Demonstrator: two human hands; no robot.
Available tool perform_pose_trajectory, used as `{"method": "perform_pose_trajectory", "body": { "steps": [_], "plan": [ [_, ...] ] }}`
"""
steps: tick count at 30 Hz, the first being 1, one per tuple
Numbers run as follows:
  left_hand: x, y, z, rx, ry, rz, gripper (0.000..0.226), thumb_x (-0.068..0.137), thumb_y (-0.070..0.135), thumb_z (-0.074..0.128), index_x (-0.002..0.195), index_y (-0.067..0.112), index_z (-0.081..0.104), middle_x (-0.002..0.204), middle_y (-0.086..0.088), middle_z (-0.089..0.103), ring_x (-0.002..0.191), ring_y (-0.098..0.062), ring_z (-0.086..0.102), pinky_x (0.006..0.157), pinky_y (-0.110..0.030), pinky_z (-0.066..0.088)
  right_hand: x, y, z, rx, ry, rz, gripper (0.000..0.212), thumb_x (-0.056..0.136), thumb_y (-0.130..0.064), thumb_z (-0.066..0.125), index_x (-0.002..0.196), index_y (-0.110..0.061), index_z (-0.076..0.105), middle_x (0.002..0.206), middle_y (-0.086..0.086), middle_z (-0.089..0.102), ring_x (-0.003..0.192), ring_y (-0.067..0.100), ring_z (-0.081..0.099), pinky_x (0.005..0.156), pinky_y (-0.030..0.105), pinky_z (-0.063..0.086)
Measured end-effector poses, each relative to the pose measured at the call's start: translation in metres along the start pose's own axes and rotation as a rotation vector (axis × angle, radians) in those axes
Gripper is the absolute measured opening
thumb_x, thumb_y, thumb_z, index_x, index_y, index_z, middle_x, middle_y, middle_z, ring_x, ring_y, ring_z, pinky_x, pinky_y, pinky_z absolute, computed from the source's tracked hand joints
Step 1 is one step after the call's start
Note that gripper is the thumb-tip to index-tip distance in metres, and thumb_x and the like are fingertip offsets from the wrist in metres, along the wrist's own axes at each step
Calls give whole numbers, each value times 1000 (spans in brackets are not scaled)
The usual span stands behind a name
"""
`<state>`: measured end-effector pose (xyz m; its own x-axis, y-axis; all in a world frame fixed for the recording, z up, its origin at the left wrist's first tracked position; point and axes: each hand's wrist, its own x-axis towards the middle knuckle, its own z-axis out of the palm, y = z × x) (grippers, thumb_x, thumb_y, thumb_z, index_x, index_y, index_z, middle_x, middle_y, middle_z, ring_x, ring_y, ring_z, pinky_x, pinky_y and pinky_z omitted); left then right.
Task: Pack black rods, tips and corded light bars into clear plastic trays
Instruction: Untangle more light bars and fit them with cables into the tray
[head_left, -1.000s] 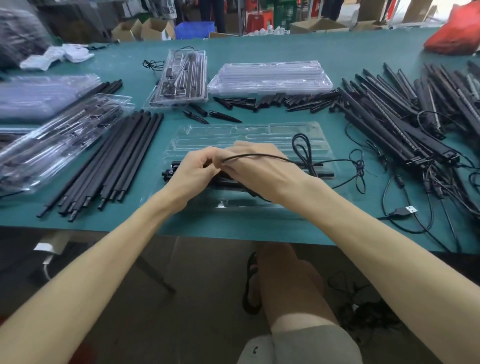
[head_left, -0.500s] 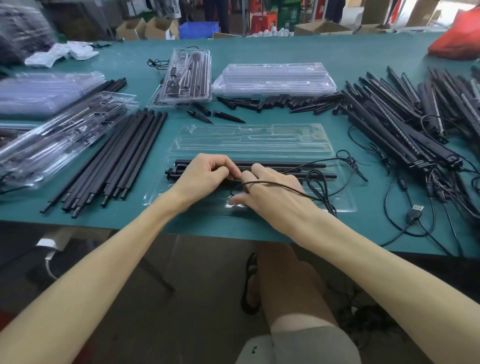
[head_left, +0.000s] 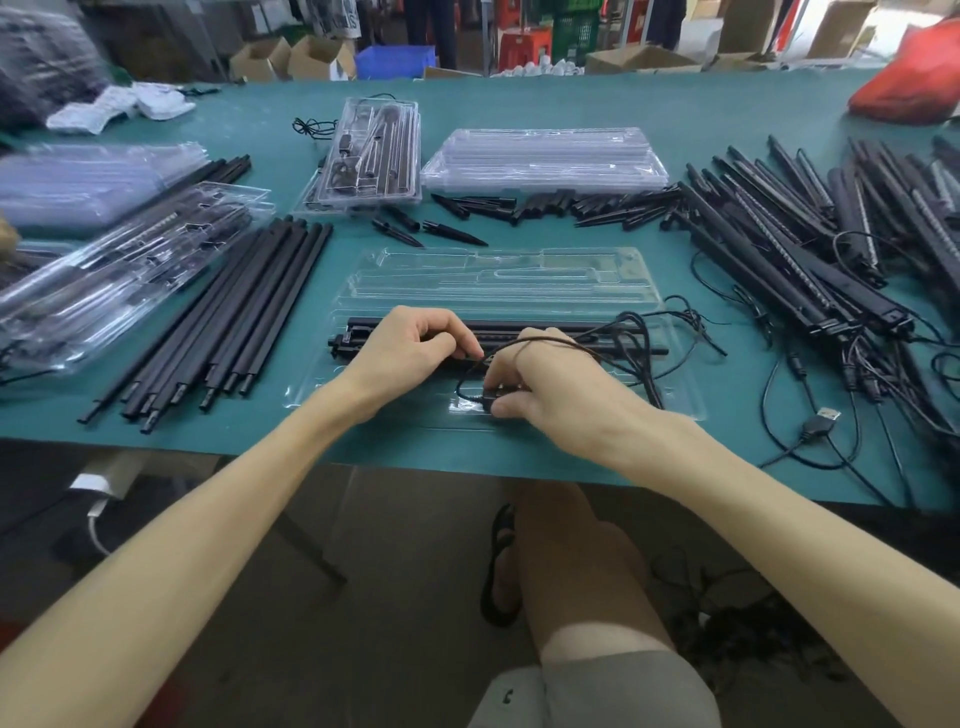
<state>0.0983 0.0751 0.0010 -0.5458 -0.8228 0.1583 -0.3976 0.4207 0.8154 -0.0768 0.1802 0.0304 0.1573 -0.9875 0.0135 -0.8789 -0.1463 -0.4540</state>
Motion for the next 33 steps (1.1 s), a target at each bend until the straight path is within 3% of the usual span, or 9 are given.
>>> {"method": "perform_pose_trajectory", "body": {
  "steps": [3,7,13,21,23,27,33],
  "plan": [
    [0,1,0,23,16,-15,33,87,-2,49,85,17,77,88,3,77,92,-18,70,90,-35,52,9,-2,-1,139,11,33,23,79,-21,84,98,-15,72,89,-6,59,89,12,53,75,22,41],
    [-1,4,0,3,8,-11,33,89,-5,50,84,15,75,84,6,76,86,-5,70,86,-24,51,21,-2,0,286,3,89,22,69,-21,91,84,-15,76,73,-7,68,69,3,60,56,8,40],
    [-3,5,-1,-34,-4,2,28,92,-5,52,85,11,74,85,1,75,82,-4,68,82,-16,47,22,-5,9,296,45,81,22,69,-22,91,84,-17,76,72,-8,69,70,4,62,59,8,41],
    [-3,7,-1,-25,-12,5,24,92,-6,54,89,6,74,86,0,75,85,-6,69,87,-21,49,20,-7,11,266,47,87,20,73,-22,89,88,-16,77,79,-6,70,78,13,64,74,27,49],
    [-3,7,-1,-31,-13,7,25,92,-6,53,89,6,74,85,3,75,85,-5,69,85,-18,48,18,-5,9,261,42,75,15,78,-18,85,91,-19,78,80,-11,68,77,8,62,74,24,46],
    [-3,6,0,-46,-7,6,29,90,-8,50,87,8,74,82,9,75,85,-4,70,81,-12,48,15,1,6,286,-2,73,17,84,-8,77,96,-20,80,64,-21,61,59,-11,56,60,2,37],
    [-4,6,2,-99,-22,16,29,92,-6,51,86,11,73,81,10,75,82,-3,69,80,-13,48,18,-2,4,270,-17,78,16,83,-9,79,96,-18,79,73,-13,67,65,-7,57,59,2,39]
  ]
}}
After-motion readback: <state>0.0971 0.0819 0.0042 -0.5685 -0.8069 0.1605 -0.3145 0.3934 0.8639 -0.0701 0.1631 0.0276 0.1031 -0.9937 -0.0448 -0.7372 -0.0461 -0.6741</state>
